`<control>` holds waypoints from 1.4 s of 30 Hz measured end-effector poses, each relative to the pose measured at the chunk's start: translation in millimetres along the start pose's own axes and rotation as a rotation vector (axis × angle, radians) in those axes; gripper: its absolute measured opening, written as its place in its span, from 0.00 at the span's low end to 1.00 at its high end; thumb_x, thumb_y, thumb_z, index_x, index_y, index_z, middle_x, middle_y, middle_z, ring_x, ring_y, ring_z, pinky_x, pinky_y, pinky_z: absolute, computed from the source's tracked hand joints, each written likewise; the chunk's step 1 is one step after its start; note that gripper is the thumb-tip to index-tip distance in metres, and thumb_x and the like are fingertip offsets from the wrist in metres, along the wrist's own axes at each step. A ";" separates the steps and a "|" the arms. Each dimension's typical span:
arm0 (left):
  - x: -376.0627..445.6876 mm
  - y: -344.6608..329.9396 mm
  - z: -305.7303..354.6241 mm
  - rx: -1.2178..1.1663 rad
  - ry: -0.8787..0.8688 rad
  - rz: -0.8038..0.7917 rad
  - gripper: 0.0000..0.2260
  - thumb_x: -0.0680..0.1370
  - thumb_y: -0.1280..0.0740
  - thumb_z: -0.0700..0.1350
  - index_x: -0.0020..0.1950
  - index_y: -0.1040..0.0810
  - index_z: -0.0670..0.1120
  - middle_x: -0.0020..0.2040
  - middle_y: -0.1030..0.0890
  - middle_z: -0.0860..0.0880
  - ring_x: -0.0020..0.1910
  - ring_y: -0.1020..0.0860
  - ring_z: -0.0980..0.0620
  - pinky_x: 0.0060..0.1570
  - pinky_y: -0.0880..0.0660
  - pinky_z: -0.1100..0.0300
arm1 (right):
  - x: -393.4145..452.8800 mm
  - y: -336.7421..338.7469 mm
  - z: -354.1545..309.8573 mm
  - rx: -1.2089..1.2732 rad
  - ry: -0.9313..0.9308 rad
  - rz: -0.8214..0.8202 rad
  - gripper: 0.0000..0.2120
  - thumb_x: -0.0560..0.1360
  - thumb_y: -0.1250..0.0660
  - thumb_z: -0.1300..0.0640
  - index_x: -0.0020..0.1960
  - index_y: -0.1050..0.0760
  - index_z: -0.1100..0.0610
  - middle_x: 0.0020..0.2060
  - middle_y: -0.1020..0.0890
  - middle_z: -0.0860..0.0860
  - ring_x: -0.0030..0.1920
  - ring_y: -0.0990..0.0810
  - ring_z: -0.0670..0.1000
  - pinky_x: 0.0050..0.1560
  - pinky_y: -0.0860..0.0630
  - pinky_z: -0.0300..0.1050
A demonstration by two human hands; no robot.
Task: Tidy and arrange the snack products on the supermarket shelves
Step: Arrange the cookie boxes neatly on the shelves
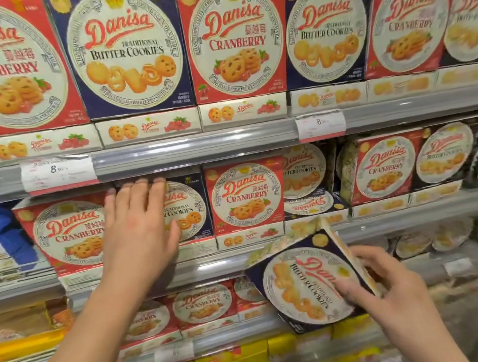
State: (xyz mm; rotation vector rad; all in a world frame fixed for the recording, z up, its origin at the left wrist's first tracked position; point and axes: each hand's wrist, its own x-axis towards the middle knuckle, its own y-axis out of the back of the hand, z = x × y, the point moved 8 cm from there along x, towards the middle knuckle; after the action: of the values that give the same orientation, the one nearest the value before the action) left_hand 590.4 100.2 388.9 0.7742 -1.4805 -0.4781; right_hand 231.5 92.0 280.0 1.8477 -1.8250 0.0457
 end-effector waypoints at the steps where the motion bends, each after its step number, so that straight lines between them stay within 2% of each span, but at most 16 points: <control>1: -0.9 1.8 0.9 -0.005 0.002 0.010 0.32 0.73 0.27 0.48 0.73 0.32 0.38 0.67 0.28 0.34 0.67 0.31 0.32 0.73 0.41 0.34 | 0.0 2.5 7.3 0.080 -0.043 0.010 0.25 0.63 0.22 0.36 0.57 0.23 0.38 0.50 0.14 0.42 0.51 0.16 0.44 0.51 0.20 0.45; 3: -3.2 7.0 1.9 -0.022 -0.003 0.045 0.32 0.73 0.26 0.47 0.73 0.31 0.37 0.67 0.29 0.33 0.67 0.32 0.32 0.73 0.41 0.34 | -0.8 6.3 14.8 0.180 -0.091 0.021 0.34 0.56 0.23 0.27 0.57 0.22 0.41 0.50 0.13 0.47 0.51 0.15 0.48 0.52 0.19 0.50; 5: -7.2 12.9 3.0 -0.043 -0.012 0.083 0.32 0.72 0.25 0.46 0.73 0.31 0.37 0.66 0.29 0.34 0.67 0.32 0.32 0.74 0.43 0.35 | 0.1 12.3 17.9 0.205 -0.124 0.056 0.35 0.55 0.22 0.27 0.56 0.21 0.43 0.49 0.13 0.48 0.51 0.14 0.49 0.50 0.17 0.49; 7: -11.9 18.4 3.0 -0.071 -0.014 0.109 0.31 0.71 0.24 0.44 0.71 0.29 0.37 0.66 0.29 0.35 0.67 0.32 0.32 0.74 0.44 0.34 | 0.9 19.5 15.9 0.211 -0.131 0.084 0.26 0.63 0.22 0.38 0.56 0.21 0.47 0.48 0.13 0.48 0.50 0.14 0.50 0.47 0.17 0.47; 9: -16.9 22.2 2.6 -0.092 -0.014 0.111 0.29 0.71 0.24 0.44 0.69 0.28 0.38 0.68 0.30 0.35 0.71 0.34 0.32 0.76 0.46 0.34 | 2.1 28.3 12.6 0.150 -0.110 0.129 0.20 0.65 0.24 0.48 0.56 0.21 0.47 0.47 0.13 0.44 0.48 0.14 0.47 0.46 0.18 0.42; 11: -21.6 24.9 2.2 -0.093 -0.025 0.101 0.28 0.70 0.24 0.44 0.68 0.27 0.37 0.71 0.29 0.35 0.74 0.35 0.33 0.76 0.47 0.34 | 4.6 40.1 2.5 0.026 -0.052 0.184 0.17 0.68 0.23 0.51 0.54 0.23 0.42 0.48 0.16 0.36 0.48 0.17 0.38 0.44 0.21 0.34; 13: -25.2 27.6 3.2 -0.087 -0.042 0.092 0.28 0.70 0.23 0.44 0.67 0.26 0.38 0.71 0.27 0.36 0.73 0.33 0.33 0.75 0.47 0.33 | 10.7 53.9 -13.1 -0.151 0.022 0.231 0.19 0.71 0.23 0.53 0.55 0.25 0.36 0.50 0.18 0.32 0.51 0.20 0.37 0.45 0.24 0.36; 15: -28.5 30.9 5.1 -0.067 -0.063 0.096 0.27 0.69 0.22 0.43 0.66 0.26 0.38 0.68 0.24 0.37 0.71 0.30 0.33 0.75 0.46 0.32 | 21.0 64.6 -31.4 -0.297 0.132 0.240 0.25 0.71 0.22 0.57 0.58 0.27 0.34 0.52 0.19 0.35 0.53 0.21 0.43 0.51 0.24 0.45; 18: -32.7 35.0 5.8 -0.045 -0.091 0.114 0.29 0.68 0.21 0.40 0.67 0.25 0.38 0.60 0.21 0.37 0.61 0.24 0.34 0.73 0.42 0.32 | 42.9 73.1 -61.6 -0.518 0.353 0.212 0.28 0.68 0.22 0.64 0.65 0.25 0.51 0.54 0.21 0.45 0.54 0.22 0.50 0.54 0.23 0.56; 21: -38.1 34.8 7.1 -0.010 -0.168 0.049 0.33 0.62 0.18 0.39 0.66 0.22 0.38 0.54 0.22 0.39 0.52 0.23 0.35 0.70 0.38 0.33 | 66.2 74.9 -82.3 -0.615 0.465 0.150 0.28 0.67 0.21 0.66 0.64 0.24 0.56 0.52 0.22 0.45 0.52 0.25 0.47 0.52 0.26 0.51; 26: -58.5 51.9 4.5 -0.041 -0.222 -0.006 0.28 0.61 0.17 0.44 0.59 0.20 0.41 0.53 0.22 0.42 0.50 0.24 0.37 0.55 0.29 0.39 | 86.5 57.3 -88.8 -0.724 0.546 0.011 0.27 0.68 0.21 0.61 0.65 0.23 0.57 0.54 0.21 0.45 0.54 0.26 0.43 0.56 0.31 0.43; 29: -79.3 42.1 5.6 -0.109 -0.270 -0.031 0.20 0.71 0.28 0.55 0.58 0.21 0.45 0.56 0.23 0.46 0.52 0.24 0.40 0.51 0.27 0.44 | 92.4 49.5 -87.0 -0.752 0.530 -0.010 0.27 0.69 0.21 0.60 0.66 0.24 0.55 0.56 0.19 0.48 0.55 0.21 0.51 0.55 0.25 0.50; 31: -92.8 19.4 7.9 -0.146 -0.292 -0.118 0.22 0.71 0.36 0.62 0.58 0.22 0.50 0.60 0.23 0.49 0.55 0.23 0.43 0.52 0.27 0.46 | 96.9 45.1 -89.9 -0.763 0.546 -0.017 0.26 0.69 0.22 0.60 0.66 0.24 0.55 0.56 0.18 0.49 0.55 0.21 0.52 0.56 0.23 0.54; 36: -115.3 -30.1 23.7 -0.152 -0.348 -0.286 0.28 0.63 0.23 0.63 0.58 0.22 0.55 0.69 0.24 0.49 0.64 0.26 0.45 0.62 0.36 0.49 | 112.1 37.1 -92.1 -0.790 0.552 -0.050 0.26 0.70 0.22 0.59 0.66 0.25 0.54 0.57 0.18 0.49 0.56 0.21 0.52 0.55 0.23 0.54; 40: -120.2 -50.9 32.7 -0.161 -0.365 -0.368 0.26 0.63 0.24 0.64 0.56 0.22 0.56 0.73 0.27 0.48 0.70 0.27 0.45 0.68 0.39 0.47 | 126.7 37.0 -91.2 -0.789 0.547 -0.096 0.25 0.72 0.23 0.58 0.66 0.25 0.54 0.58 0.19 0.48 0.56 0.25 0.47 0.55 0.31 0.45; 42: -121.0 -61.4 35.1 -0.147 -0.369 -0.401 0.25 0.63 0.24 0.65 0.55 0.22 0.56 0.74 0.28 0.48 0.72 0.28 0.44 0.68 0.40 0.45 | 132.3 37.0 -91.8 -0.834 0.579 -0.074 0.25 0.71 0.22 0.59 0.67 0.24 0.55 0.60 0.19 0.51 0.59 0.24 0.51 0.59 0.30 0.46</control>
State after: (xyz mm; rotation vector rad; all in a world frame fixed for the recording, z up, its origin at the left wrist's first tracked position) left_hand 558.5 139.0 258.1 0.9014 -1.6063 -1.0679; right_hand 239.1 8.7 422.5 1.1378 -1.1132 -0.1676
